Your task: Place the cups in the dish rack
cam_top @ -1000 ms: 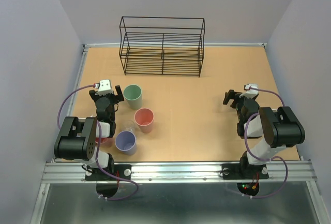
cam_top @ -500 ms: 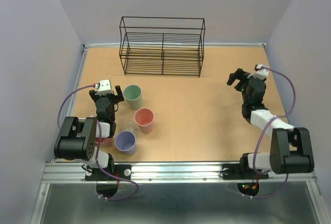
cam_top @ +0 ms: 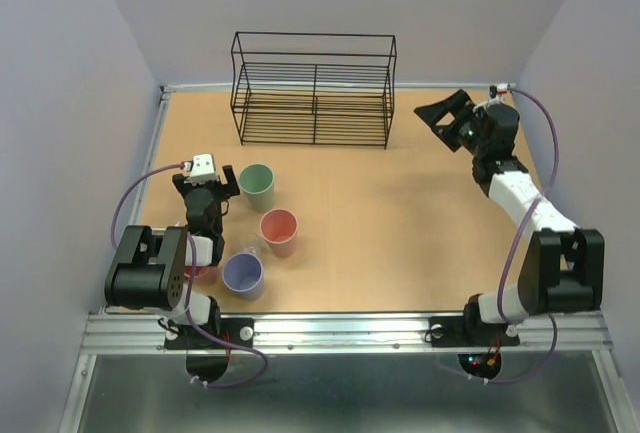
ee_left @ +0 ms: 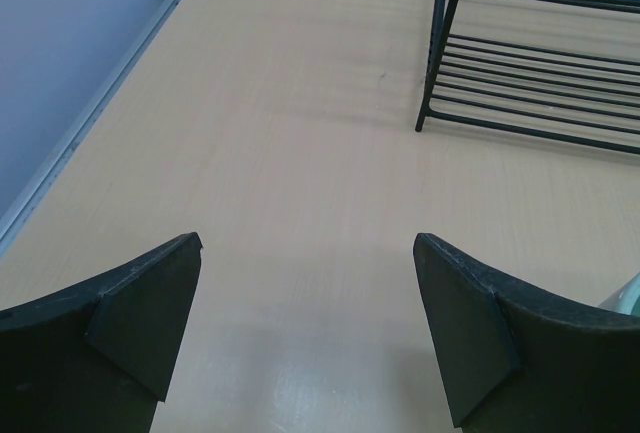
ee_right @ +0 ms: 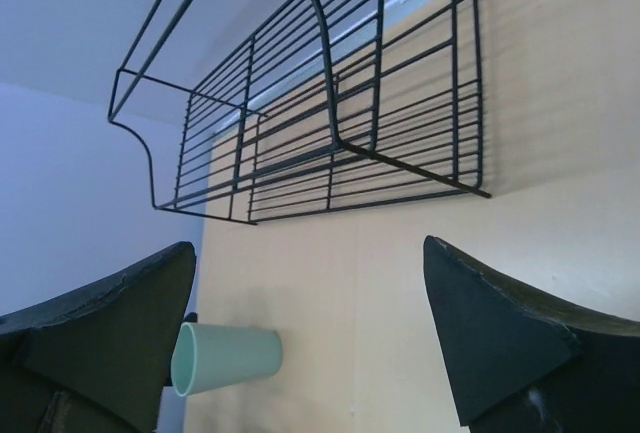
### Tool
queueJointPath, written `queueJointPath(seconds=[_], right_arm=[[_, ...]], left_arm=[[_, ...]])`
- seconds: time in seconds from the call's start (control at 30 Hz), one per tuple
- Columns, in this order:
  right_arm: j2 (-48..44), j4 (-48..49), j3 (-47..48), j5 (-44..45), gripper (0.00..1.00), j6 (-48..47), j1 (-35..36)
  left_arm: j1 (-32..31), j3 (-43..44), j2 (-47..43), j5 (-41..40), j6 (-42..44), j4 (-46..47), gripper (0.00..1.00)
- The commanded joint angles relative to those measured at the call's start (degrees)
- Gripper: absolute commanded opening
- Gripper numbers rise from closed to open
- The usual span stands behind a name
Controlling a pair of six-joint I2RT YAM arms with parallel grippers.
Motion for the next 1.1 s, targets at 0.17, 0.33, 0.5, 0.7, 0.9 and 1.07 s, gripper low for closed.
queueJointPath(seconds=[0.17,0.33,0.5,0.7,0.9,1.07], right_arm=[[18.15,-2.96,22.58,-8.38,1.0,4.85,0.5],[27.67,-3.05,29.71,-11.9,1.0,4.41,1.02],[35.13,-3.23,35.51,-12.08,0.99,3.71,3.22],[41.37,-3.31,41.66,-12.95,0.99,3.97,4.45],[45.34,-3.32,45.36,-13.57,0.96,4.5,5.15],[47.45,-3.23,46.68,-14.71,0.86,4.85,5.42]], left_arm=[[0.37,-0.33,-1.26,-0.62,0.29,14.4,0.99],[0.37,-0.42,-1.25,-0.62,0.29,14.31,0.99],[0.37,-0.33,-1.26,-0.62,0.29,14.31,0.99],[0.37,-0.33,-1.26,-0.62,0.29,14.31,0.99],[0.37,-0.33,-1.26,-0.62,0.29,14.31,0.99],[0.37,-0.42,-1.26,-0.62,0.29,14.31,0.99]])
